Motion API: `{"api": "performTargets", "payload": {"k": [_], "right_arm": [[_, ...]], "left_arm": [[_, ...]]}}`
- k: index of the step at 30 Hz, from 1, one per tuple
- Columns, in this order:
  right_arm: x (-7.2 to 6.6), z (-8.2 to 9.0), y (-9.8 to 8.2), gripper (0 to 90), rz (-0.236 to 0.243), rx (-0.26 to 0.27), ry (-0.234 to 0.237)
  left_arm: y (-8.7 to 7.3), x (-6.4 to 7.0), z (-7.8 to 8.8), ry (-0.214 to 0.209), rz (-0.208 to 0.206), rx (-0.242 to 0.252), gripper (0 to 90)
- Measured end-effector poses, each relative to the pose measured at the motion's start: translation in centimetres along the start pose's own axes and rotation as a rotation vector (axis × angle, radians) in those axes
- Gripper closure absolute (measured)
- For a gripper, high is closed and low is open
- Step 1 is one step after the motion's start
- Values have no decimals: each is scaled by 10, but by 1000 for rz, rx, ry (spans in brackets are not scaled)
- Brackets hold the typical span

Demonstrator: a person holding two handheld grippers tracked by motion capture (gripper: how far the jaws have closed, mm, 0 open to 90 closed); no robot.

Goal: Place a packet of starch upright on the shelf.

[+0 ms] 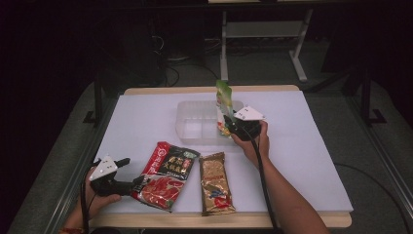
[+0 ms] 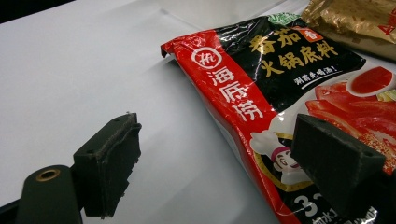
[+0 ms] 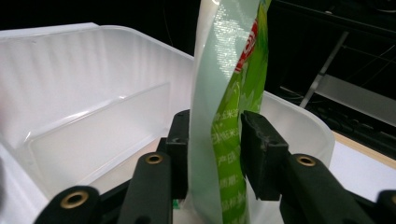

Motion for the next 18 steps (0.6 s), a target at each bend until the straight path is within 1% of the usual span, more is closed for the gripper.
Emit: {"api": "performTargets", "payload": {"k": [3, 4, 7, 12, 14, 18], "right_arm": [[0, 2, -1, 692, 18, -12, 1], [0, 2, -3, 716, 35, -21, -4], [0, 2, -5, 730, 35, -28, -2], [0, 2, -10, 734, 55, -33, -3], [0, 2, -10, 734, 53, -35, -1], [-3, 2, -13, 733, 73, -38, -11]], "left_arm": [[0, 0, 0, 0, 0, -2, 154], [-1, 0, 0, 1, -1, -3, 154], [-1, 0, 1, 0, -2, -2, 154], [-1, 0, 1, 0, 0, -2, 154], [-1, 0, 1, 0, -3, -1, 154], [0, 0, 2, -2, 3, 10, 154]]}}
Point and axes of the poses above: each handheld gripper's, and its own axes: z roughly backward along the jaws, y roughly out of its top, x roughly to its right, the point moved 1 cm from there along -z, roughly forward along the jaws, and after that the axes turned 10 degrees about -x, right-handed, at the moved point
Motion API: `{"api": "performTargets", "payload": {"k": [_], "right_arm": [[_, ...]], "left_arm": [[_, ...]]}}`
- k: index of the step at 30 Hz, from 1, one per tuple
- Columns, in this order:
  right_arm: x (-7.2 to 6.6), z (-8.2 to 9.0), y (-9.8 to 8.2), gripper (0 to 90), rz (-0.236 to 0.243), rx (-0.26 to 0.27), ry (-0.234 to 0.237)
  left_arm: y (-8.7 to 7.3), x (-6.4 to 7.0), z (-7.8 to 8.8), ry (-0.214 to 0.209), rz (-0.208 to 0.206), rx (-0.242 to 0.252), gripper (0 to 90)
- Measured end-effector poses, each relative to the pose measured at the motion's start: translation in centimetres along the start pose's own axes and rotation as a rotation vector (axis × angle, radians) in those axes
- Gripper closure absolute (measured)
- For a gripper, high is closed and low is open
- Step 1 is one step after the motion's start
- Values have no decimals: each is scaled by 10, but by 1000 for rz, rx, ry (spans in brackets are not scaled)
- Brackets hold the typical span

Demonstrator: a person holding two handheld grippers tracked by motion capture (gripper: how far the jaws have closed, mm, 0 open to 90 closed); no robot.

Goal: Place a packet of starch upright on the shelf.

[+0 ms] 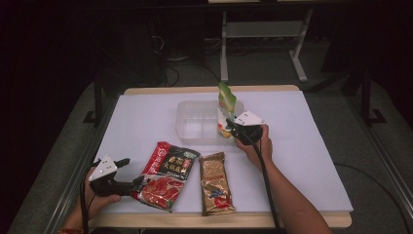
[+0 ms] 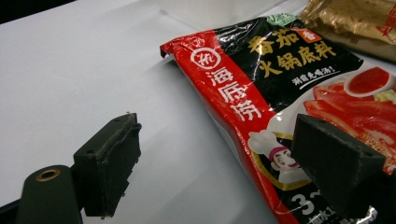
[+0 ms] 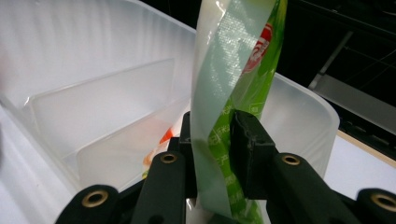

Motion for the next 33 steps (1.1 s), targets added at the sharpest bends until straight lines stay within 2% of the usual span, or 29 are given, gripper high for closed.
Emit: {"api": "performTargets", "payload": {"k": [3, 7, 9, 11, 13, 17, 18, 20, 25, 26, 29, 33], "right_arm": [[0, 1, -1, 731, 8, -1, 2], [0, 2, 0, 722, 14, -17, 1], [0, 3, 2, 716, 24, -28, -1], [0, 3, 2, 713, 27, -29, 0], [1, 6, 3, 689, 32, -35, 6], [5, 13, 5, 628, 24, -39, 14], [7, 15, 6, 618, 21, -40, 23], [9, 21, 5, 592, 18, -44, 41], [13, 41, 4, 551, 6, -36, 76], [14, 44, 4, 544, 10, -34, 77], [15, 59, 1, 530, 5, -20, 82], [13, 82, -1, 509, 19, 4, 96]], "left_arm": [[3, 0, 3, -9, 14, 28, 154], [13, -2, 11, -27, 48, 89, 158], [18, -2, 11, -30, 50, 92, 158], [23, 0, 11, -27, 34, 83, 158], [31, 2, 12, -34, 22, 96, 158], [44, 7, 8, -41, -18, 77, 158], [48, 9, 7, -57, -22, 77, 158], [56, 13, 6, -51, -47, 72, 158], [73, 22, 3, -82, -68, 84, 158], [76, 26, 0, -101, -72, 84, 158], [81, 37, -8, -121, -104, 71, 158], [81, 49, -15, -140, -128, 85, 158]]}}
Point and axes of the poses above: each handheld gripper's, and its own axes: z roughly backward along the jaws, y roughly out of its top, x roughly to its right, the point moved 1 cm from there along -z, roughly forward along the jaws, and after that the axes turned 10 degrees about -x, right-handed, at the moved point
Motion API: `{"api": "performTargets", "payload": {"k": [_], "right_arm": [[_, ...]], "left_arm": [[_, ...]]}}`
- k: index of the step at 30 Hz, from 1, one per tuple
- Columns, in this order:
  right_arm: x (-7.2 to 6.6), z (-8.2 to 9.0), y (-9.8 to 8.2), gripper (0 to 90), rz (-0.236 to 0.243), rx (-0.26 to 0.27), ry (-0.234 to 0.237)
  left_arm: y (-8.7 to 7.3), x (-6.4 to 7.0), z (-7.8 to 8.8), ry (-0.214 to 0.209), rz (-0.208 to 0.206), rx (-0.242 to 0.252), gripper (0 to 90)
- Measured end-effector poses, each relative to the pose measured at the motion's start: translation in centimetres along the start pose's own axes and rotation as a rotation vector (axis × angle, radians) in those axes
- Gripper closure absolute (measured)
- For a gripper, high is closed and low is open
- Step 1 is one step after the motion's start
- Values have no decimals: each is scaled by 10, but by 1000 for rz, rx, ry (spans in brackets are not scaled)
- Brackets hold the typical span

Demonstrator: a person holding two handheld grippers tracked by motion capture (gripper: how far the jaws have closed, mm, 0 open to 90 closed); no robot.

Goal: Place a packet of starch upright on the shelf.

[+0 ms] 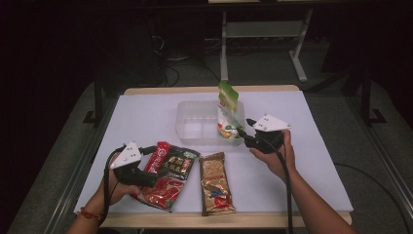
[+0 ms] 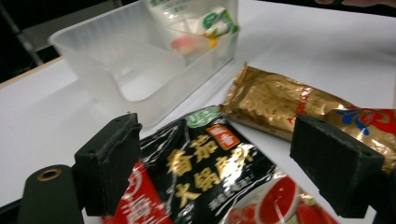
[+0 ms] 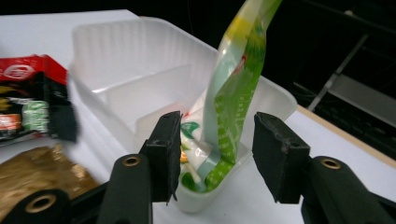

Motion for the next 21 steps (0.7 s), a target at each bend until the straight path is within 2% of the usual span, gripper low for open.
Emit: {"api": "performTargets", "payload": {"k": [4, 9, 12, 16, 21], "right_arm": [[-6, 15, -4, 483, -6, -11, 79], [-20, 16, -14, 451, -27, -51, 200], [-30, 9, -21, 400, -35, -81, 285], [-43, -7, -30, 355, -58, -147, 372], [-55, -24, -33, 287, -90, -215, 459]], "left_arm": [[-2, 11, -7, -24, -18, -15, 158], [-6, 19, -12, -30, -44, -43, 158], [-9, 21, -12, -28, -47, -51, 157], [-13, 17, -8, -15, -38, -46, 157], [-21, 13, -9, 9, -37, -70, 157]]}}
Point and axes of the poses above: each handheld gripper's, and its own axes: z roughly backward along the jaws, y roughly out of its top, x roughly to its right, the point moved 1 cm from there along -z, roughly forward along the jaws, and after that the axes turned 10 degrees about -x, right-handed, at the moved point
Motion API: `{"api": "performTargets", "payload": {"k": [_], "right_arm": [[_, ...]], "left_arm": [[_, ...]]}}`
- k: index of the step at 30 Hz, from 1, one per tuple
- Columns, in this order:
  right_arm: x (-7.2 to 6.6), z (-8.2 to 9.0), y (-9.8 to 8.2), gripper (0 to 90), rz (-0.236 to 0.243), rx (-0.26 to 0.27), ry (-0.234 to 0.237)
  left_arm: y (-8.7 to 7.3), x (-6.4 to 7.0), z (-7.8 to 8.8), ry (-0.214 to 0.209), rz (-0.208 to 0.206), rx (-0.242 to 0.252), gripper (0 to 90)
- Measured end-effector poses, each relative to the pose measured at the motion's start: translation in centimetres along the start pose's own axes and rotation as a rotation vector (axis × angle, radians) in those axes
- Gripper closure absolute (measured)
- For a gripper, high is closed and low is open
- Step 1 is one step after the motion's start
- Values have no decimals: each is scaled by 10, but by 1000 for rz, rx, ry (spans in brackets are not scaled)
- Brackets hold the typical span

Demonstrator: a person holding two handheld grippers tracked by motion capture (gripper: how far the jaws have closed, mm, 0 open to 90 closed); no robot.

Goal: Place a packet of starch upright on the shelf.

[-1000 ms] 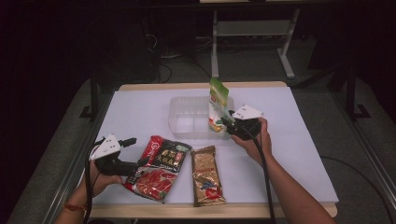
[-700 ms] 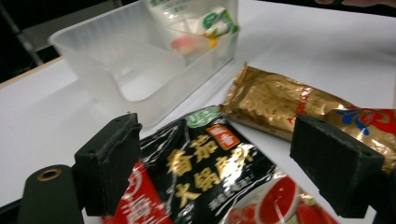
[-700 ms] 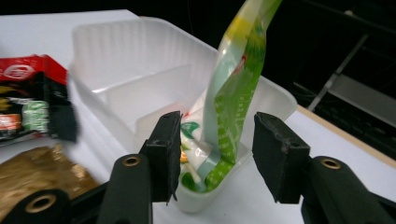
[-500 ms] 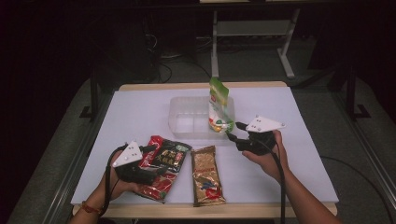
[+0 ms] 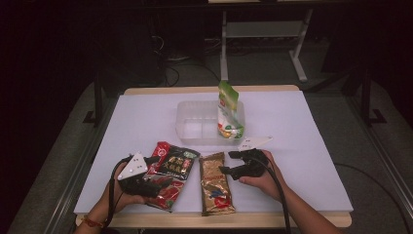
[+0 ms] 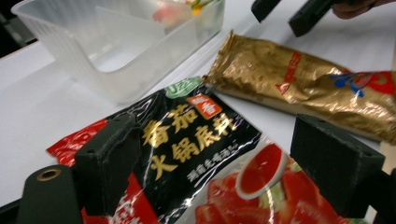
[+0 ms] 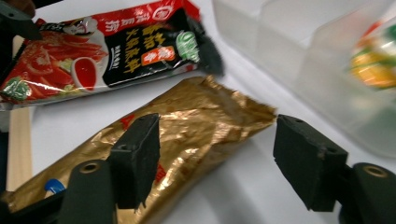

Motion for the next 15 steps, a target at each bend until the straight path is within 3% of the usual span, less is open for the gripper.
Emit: {"api": "performTargets", "payload": {"k": [5, 10, 15], "right_arm": [[-3, -15, 0, 233, -27, -53, 43], [-2, -23, -1, 198, -57, -94, 44], [0, -31, -5, 134, -123, -146, 62]], "left_arm": [[-3, -4, 2, 12, 1, 2, 157], [-5, -5, 3, 20, 0, -4, 157], [-6, -4, 1, 13, -10, -12, 158]]}}
Point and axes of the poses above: each handheld gripper's, and its own axes: z roughly backward along the jaws, y roughly out of its top, x roughly to its right, the point moved 1 cm from there along -z, roughly forward along the jaws, and after that the axes turned 10 degrees about -x, right-handed, at the moved point
